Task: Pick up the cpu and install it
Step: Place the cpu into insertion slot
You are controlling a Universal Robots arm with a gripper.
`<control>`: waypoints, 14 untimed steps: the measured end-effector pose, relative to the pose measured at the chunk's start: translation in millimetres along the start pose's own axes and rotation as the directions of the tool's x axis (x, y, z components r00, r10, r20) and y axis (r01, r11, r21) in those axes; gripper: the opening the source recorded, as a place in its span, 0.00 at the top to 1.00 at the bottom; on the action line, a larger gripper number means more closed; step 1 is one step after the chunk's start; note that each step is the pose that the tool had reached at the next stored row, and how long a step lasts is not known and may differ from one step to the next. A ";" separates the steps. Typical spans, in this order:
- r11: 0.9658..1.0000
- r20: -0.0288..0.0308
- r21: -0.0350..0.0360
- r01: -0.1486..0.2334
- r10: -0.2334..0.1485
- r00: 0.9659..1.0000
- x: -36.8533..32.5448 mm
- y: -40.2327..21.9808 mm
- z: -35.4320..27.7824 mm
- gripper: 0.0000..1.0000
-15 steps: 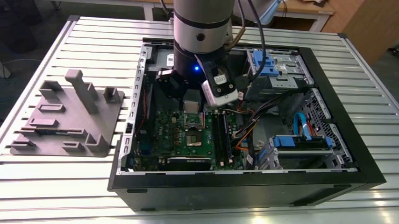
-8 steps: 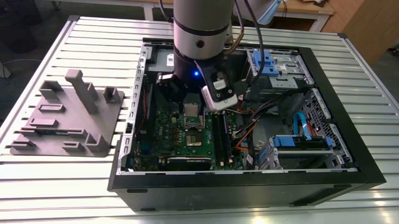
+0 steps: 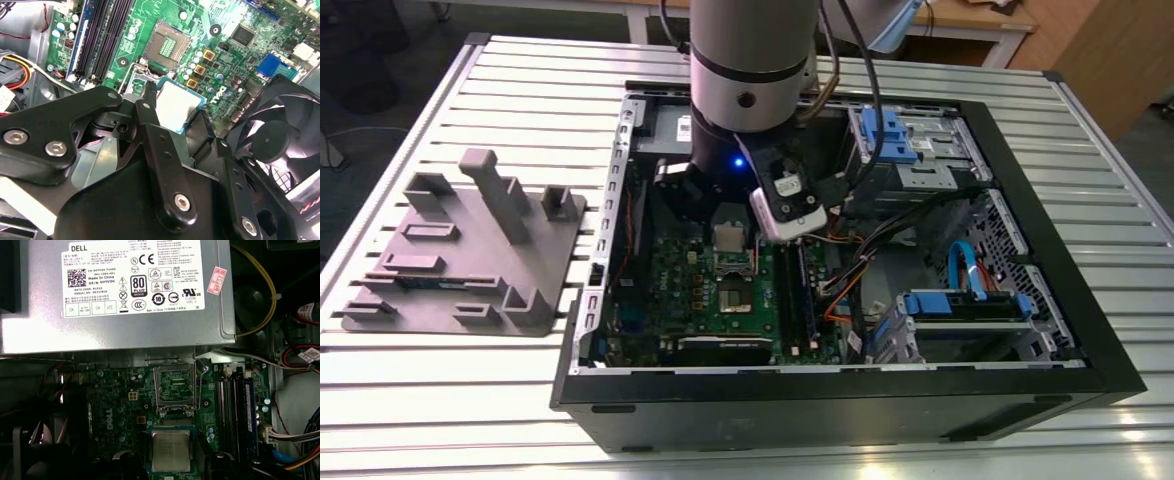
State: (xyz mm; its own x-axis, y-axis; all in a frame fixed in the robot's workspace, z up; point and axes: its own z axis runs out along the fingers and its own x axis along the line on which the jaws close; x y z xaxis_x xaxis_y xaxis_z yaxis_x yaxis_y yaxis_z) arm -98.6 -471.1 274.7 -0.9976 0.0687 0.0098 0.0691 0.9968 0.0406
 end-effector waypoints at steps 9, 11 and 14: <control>1.000 0.000 0.000 0.000 0.000 1.000 0.2 0.0 0.8 0.53; 1.000 0.000 0.000 0.000 0.000 1.000 0.2 0.0 0.9 0.53; 1.000 0.000 0.000 0.000 0.000 1.000 0.2 0.0 1.1 0.53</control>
State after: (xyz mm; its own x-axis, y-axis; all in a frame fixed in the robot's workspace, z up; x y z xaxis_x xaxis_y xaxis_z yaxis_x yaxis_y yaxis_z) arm -98.8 -471.0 273.6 -0.9976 0.0687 0.0095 0.0690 0.9968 0.0407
